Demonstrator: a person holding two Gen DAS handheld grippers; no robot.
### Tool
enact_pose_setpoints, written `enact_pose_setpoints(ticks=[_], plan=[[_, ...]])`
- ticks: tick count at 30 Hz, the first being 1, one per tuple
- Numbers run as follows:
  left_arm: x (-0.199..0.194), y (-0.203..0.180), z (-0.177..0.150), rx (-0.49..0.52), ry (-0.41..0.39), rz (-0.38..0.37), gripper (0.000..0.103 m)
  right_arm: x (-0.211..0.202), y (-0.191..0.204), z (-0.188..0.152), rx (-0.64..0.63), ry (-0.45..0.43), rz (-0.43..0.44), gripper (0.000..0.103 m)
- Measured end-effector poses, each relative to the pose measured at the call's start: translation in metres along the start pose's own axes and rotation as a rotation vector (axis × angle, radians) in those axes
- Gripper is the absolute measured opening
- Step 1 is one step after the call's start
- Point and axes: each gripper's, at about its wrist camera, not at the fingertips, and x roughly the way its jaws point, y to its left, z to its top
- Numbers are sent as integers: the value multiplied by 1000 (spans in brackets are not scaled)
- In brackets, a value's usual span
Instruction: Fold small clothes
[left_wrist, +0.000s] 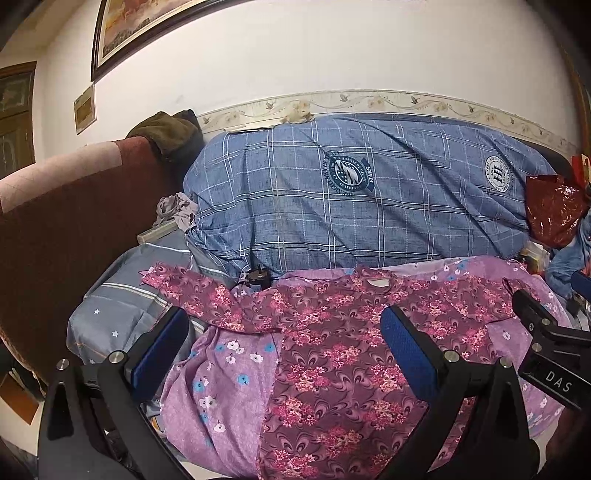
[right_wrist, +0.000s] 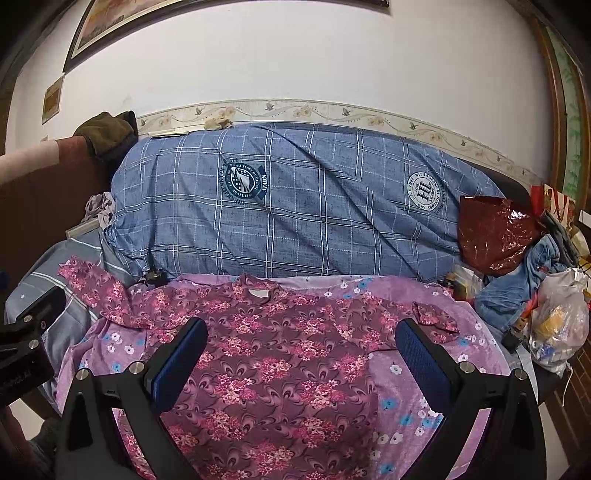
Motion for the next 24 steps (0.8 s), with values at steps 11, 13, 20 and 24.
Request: enact_pose_setpoints(ticks=[11,13,20,24], plan=[[2,1,-1,-3,6,3,103,2,2,1,-3,2,1,102],[3,-1,-1,-2,9,2,103,3,2,1,-2,3,-1,102],[10,-6,-3,2,20,-4,103,7,-1,0,1,6,-5,102],[17,-9,-4,6,31,-7,103,14,-1,-2,3,17,-6,102]])
